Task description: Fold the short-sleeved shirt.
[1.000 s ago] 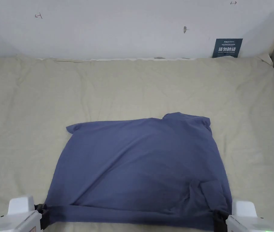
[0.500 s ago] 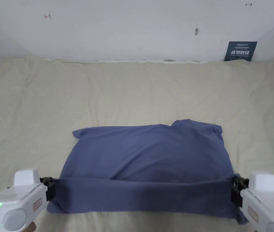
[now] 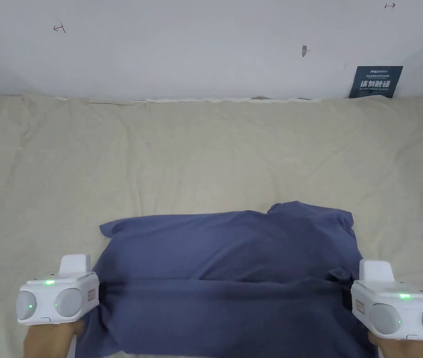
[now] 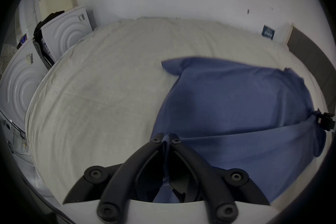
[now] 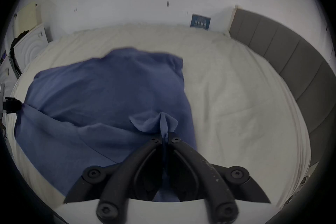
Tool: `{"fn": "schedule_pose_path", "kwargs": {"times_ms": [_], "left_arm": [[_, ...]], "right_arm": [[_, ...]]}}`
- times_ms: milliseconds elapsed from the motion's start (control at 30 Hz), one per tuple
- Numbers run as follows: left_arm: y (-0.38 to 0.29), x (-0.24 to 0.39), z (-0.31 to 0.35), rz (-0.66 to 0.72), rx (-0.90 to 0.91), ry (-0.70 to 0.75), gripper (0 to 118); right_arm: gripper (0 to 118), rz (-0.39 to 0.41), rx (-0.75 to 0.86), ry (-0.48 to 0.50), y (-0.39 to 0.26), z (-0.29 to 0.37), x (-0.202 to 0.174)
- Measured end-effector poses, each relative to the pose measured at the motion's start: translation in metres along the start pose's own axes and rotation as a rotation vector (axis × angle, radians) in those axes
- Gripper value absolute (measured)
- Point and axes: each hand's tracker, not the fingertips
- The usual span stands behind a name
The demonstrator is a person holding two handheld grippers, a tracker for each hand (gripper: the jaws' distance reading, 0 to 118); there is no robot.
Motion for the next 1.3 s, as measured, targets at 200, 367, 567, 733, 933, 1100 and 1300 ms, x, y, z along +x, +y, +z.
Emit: {"fn": "schedule_pose_path", "kwargs": {"times_ms": [200, 367, 567, 733, 933, 1100, 1300], "left_arm": [[-0.002, 0.006, 0.004, -0.018, 0.023, 0.021, 7], [0.004, 0.003, 0.052, 0.062, 0.117, -0.058, 89], [0.005, 0.015, 0.158, 0.016, 0.416, -0.086, 105], [-0.011, 0.031, 0.228, -0.068, 0.615, -0.08, 105], [-0.042, 0.044, 0.27, -0.078, 0.754, -0.075, 24], [-0.06, 0.042, 0.279, -0.101, 0.757, -0.101, 0], [-0.059, 0.034, 0.271, -0.065, 0.717, -0.078, 0]], "right_arm": [[12, -0.022, -0.015, 0.0, -0.005, 0.008, -0.005], [82, -0.074, 0.106, 0.014, 0.006, 0.058, 0.002], [99, -0.061, 0.415, 0.01, 0.015, 0.164, 0.009], [99, -0.038, 0.632, -0.01, 0.003, 0.245, 0.004], [71, -0.009, 0.751, -0.067, -0.026, 0.289, -0.001], [1, 0.021, 0.781, -0.071, -0.043, 0.294, -0.003], [1, 0.013, 0.764, -0.05, -0.047, 0.293, 0.0]]}}
